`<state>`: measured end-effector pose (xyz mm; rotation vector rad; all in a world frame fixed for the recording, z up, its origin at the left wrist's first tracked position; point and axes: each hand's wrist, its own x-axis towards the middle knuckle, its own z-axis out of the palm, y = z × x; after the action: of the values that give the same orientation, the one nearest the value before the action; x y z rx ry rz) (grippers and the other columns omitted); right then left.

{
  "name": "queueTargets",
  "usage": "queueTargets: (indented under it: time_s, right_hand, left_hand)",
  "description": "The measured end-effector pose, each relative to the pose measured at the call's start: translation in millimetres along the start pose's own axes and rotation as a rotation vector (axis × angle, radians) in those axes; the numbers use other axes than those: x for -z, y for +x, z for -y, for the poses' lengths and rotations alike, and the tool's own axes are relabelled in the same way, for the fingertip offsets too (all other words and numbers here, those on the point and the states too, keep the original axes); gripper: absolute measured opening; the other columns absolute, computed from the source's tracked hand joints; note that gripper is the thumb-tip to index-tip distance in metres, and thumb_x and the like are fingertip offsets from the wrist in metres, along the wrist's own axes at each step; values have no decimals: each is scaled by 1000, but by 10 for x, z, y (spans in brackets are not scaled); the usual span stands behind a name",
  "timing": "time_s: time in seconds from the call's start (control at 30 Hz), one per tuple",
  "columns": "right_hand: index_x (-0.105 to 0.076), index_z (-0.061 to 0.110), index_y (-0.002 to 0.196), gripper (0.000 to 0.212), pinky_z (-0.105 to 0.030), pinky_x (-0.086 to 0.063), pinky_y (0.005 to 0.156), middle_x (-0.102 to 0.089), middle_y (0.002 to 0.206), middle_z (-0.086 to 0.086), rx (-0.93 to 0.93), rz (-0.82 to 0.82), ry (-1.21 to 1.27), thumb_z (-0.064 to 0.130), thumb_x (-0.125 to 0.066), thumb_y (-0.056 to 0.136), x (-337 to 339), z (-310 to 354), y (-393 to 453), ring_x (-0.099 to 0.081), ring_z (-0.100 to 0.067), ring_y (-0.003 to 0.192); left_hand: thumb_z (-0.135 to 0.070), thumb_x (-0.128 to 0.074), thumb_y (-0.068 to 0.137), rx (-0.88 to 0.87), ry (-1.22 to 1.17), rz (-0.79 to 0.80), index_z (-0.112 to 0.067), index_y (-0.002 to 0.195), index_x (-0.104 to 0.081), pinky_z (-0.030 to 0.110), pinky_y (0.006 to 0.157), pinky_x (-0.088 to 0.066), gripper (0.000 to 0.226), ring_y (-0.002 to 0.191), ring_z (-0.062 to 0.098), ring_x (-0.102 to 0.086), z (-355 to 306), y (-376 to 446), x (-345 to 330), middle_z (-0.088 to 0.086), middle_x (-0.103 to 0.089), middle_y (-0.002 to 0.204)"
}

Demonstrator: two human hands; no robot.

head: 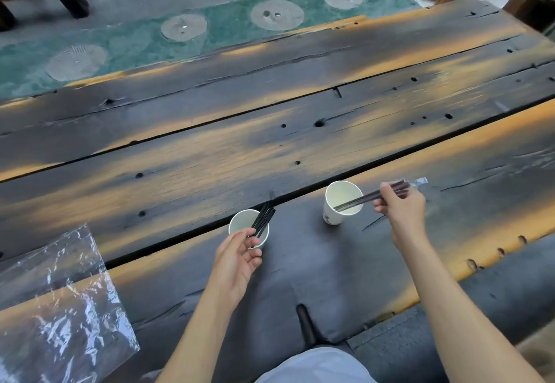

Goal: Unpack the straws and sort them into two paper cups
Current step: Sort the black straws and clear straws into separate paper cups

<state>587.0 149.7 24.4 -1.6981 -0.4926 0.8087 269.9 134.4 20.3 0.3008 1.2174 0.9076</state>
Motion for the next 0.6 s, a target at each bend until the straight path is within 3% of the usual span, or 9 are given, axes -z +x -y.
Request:
queueTargets:
  time_s: [0.27, 0.37, 0.47, 0.5, 0.6]
  right_hand:
    - [-65, 4, 86, 12, -21, -54, 56, -59, 74, -15, -111, 123, -48, 13, -63, 93, -141, -170, 56, -60, -11, 52]
    - [-60, -4, 117, 33, -25, -54, 59, -61, 89, -11, -95, 73, -45, 17, -64, 92, -114, -77, 9, -60, -14, 55]
    - [-48, 6, 139, 52, -23, -53, 56, -59, 126, -2, 45, -74, -88, 23, -61, 92, -120, 157, -127, -60, -15, 57]
    - [-51, 9, 137, 47, -25, -53, 57, -63, 124, 3, 100, -90, -89, 22, -57, 92, -156, 257, -217, -59, -15, 55]
    - [-61, 13, 120, 31, -34, -52, 66, -71, 70, 15, 153, 46, -121, 16, -49, 92, -411, 452, -578, -59, -16, 54]
  left_hand:
    - [-14, -55, 98, -8, 16, 2, -7, 100, -66, 23, 48, -47, 14, 54, 16, -56, 1, 16, 38, 8, -63, 75]
    - [-14, -54, 98, -12, 0, -1, -7, 99, -66, 23, 48, -46, 14, 55, 16, -56, -8, -7, 67, 8, -63, 74]
    - [-14, -54, 99, -22, -45, -14, -7, 99, -65, 22, 48, -46, 13, 55, 16, -56, -18, -31, 140, 8, -64, 74]
    - [-13, -54, 99, -27, -66, -23, -7, 100, -65, 23, 47, -46, 13, 55, 16, -56, -22, -35, 190, 8, -64, 74]
    - [-13, -55, 98, -48, -130, -77, -8, 98, -65, 23, 48, -46, 12, 55, 16, -56, -31, -62, 430, 7, -64, 73]
